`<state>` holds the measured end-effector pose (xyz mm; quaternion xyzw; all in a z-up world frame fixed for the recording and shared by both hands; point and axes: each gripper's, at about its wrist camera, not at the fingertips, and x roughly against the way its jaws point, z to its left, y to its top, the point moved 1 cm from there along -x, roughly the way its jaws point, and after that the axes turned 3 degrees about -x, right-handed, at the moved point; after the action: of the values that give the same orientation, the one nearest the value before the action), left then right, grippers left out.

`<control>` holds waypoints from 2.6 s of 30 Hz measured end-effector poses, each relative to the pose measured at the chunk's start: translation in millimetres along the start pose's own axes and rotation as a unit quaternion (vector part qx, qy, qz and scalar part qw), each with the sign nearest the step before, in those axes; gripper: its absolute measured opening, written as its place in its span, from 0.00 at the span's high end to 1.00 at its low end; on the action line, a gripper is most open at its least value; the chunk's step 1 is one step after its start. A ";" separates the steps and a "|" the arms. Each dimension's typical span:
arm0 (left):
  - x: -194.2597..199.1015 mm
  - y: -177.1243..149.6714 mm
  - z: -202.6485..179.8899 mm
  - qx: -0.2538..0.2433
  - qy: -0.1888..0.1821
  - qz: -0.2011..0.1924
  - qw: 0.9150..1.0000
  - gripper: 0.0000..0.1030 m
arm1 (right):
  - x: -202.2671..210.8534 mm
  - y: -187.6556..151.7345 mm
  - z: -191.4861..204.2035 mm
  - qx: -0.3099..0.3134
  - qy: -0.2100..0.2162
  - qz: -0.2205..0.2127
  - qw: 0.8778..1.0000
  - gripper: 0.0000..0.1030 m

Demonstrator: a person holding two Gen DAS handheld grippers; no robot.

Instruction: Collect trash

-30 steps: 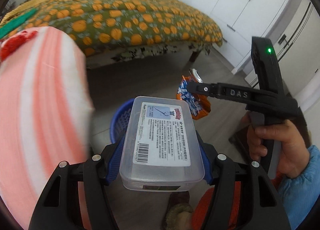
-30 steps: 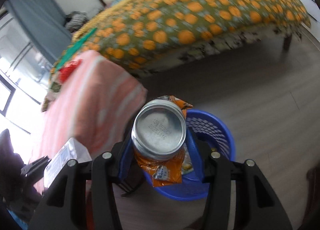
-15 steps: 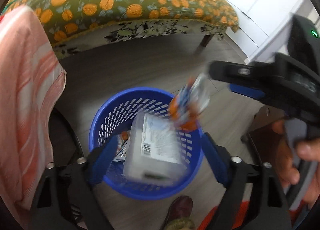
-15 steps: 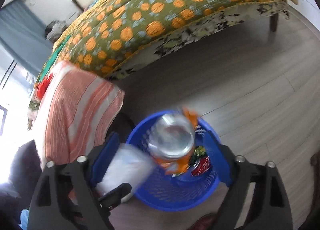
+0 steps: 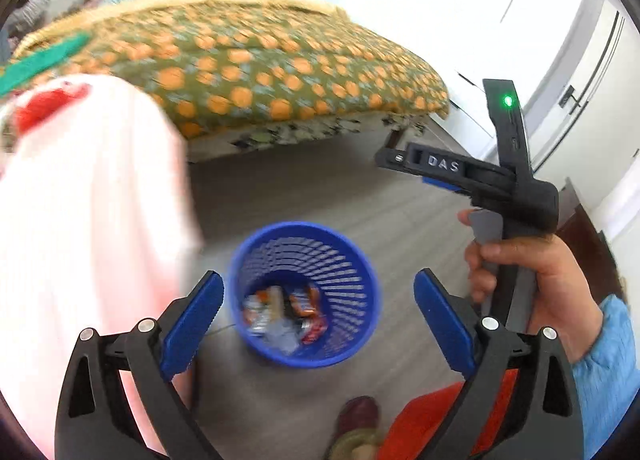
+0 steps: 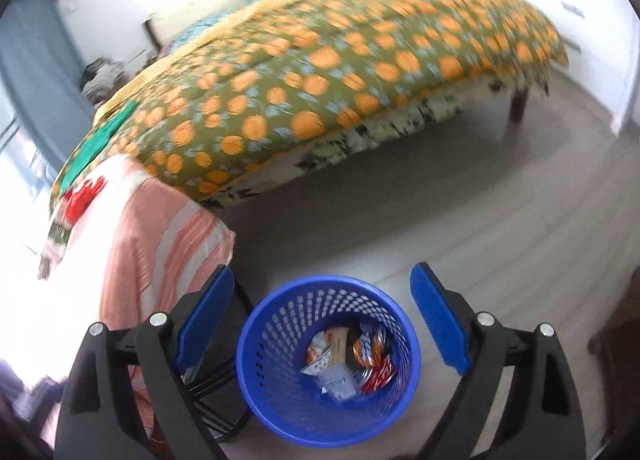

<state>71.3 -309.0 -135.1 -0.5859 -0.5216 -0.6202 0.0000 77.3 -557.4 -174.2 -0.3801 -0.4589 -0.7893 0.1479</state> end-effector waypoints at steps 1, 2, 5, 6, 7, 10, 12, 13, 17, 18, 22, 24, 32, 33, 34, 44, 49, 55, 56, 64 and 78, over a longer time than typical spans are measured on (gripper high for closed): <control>11.3 -3.3 9.8 0.001 0.015 -0.002 1.000 0.08 | 3.3 -2.5 10.2 0.016 0.000 -0.007 1.000 0.15; 20.4 -5.6 19.2 0.004 0.029 -0.005 1.000 0.08 | 7.2 -6.0 24.1 0.038 0.002 -0.014 0.999 0.15; 49.5 -18.8 59.5 0.028 0.074 -0.015 0.997 0.08 | 18.1 -20.8 67.0 0.107 0.004 -0.037 0.994 0.15; 57.1 -24.0 73.2 0.037 0.084 -0.017 0.996 0.08 | 20.4 -25.4 76.6 0.124 0.004 -0.042 0.991 0.15; 65.0 -29.8 88.0 0.046 0.099 -0.017 0.994 0.08 | 23.3 -33.7 94.0 0.154 0.006 -0.050 0.987 0.15; 87.0 -50.2 133.7 0.069 0.155 -0.013 0.985 0.08 | 27.5 -52.3 128.6 0.206 0.008 -0.061 0.977 0.15; 98.0 -60.3 155.4 0.079 0.183 -0.013 0.980 0.08 | 27.2 -69.7 154.0 0.233 0.017 -0.057 0.971 0.15; 104.4 -65.6 167.9 0.085 0.199 -0.013 0.976 0.08 | 26.5 -77.3 164.4 0.241 0.023 -0.052 0.969 0.15; 126.6 -85.4 210.3 0.114 0.237 -0.007 0.965 0.08 | 19.6 -108.0 217.8 0.275 0.060 -0.015 0.959 0.15; 129.9 -89.0 216.6 0.121 0.239 -0.007 0.963 0.08 | 18.5 -113.0 231.3 0.284 0.067 -0.009 0.957 0.15; 138.1 -101.6 234.8 0.134 0.250 -0.002 0.959 0.06 | 14.2 -120.6 278.2 0.296 0.092 0.006 0.951 0.14; 139.5 -105.8 236.9 0.136 0.256 0.003 0.957 0.05 | 2.1 -115.4 303.3 0.295 0.091 0.019 0.951 0.14; 145.9 -114.3 242.4 0.139 0.246 -0.001 0.959 0.05 | -50.9 -105.8 349.3 0.298 0.047 0.042 0.952 0.14; 146.5 -114.6 243.1 0.140 0.242 -0.002 0.960 0.05 | -54.4 -107.0 350.3 0.302 0.043 0.045 0.951 0.13; 147.9 -115.8 243.5 0.142 0.237 -0.004 0.961 0.05 | -55.2 -105.3 348.8 0.298 0.044 0.045 0.952 0.13; 145.1 -69.3 286.7 0.127 0.234 -0.016 0.964 0.05 | -60.3 -102.7 339.2 0.276 0.053 0.059 0.958 0.06; 127.5 -16.6 326.7 0.113 0.245 -0.023 0.962 0.05 | -60.7 -102.0 338.8 0.277 0.053 0.059 0.958 0.05; 104.5 24.4 372.8 0.134 0.250 -0.017 0.959 0.05 | -60.6 -102.3 338.8 0.276 0.053 0.059 0.958 0.05; 100.6 27.7 378.8 0.138 0.249 -0.012 0.958 0.05 | -60.6 -102.2 338.7 0.276 0.053 0.059 0.958 0.05; 67.2 43.2 417.4 0.149 0.260 0.037 0.953 0.05 | -60.6 -102.1 338.1 0.276 0.054 0.059 0.958 0.05; 94.0 33.2 421.4 0.141 0.257 0.012 0.956 0.54 | -60.6 -102.1 337.9 0.276 0.054 0.059 0.958 0.05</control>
<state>368.4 6.0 -142.5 -0.4069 -0.5791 -0.6699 0.2243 215.2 -227.0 -183.3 -0.3076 -0.6268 -0.6416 0.3177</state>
